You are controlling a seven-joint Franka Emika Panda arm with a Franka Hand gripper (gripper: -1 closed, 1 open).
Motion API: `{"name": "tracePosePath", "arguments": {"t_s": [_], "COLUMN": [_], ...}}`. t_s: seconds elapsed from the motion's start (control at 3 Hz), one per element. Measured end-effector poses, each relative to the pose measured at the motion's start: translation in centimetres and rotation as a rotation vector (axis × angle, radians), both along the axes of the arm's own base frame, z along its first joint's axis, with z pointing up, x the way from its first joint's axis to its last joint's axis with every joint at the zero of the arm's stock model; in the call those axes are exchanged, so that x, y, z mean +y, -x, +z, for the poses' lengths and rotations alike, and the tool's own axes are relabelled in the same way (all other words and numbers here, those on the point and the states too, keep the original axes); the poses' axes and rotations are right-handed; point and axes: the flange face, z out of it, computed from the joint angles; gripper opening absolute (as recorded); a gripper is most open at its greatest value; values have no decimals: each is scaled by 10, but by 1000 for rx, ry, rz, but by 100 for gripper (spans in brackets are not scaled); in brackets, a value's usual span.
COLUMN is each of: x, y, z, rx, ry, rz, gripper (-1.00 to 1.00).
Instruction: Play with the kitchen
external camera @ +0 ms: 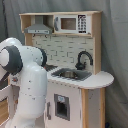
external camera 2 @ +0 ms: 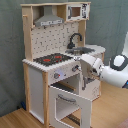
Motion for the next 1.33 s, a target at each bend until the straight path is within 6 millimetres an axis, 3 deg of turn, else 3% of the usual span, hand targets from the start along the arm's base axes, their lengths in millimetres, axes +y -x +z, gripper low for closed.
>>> {"name": "tracePosePath", "arguments": {"t_s": [0.67,1.33], "x": [31,42], "y": [57,78], "z": [12,-6], "rx": [66,119], "ry": [-69,-105], "rz": [233,374], "gripper": [100,100]}}
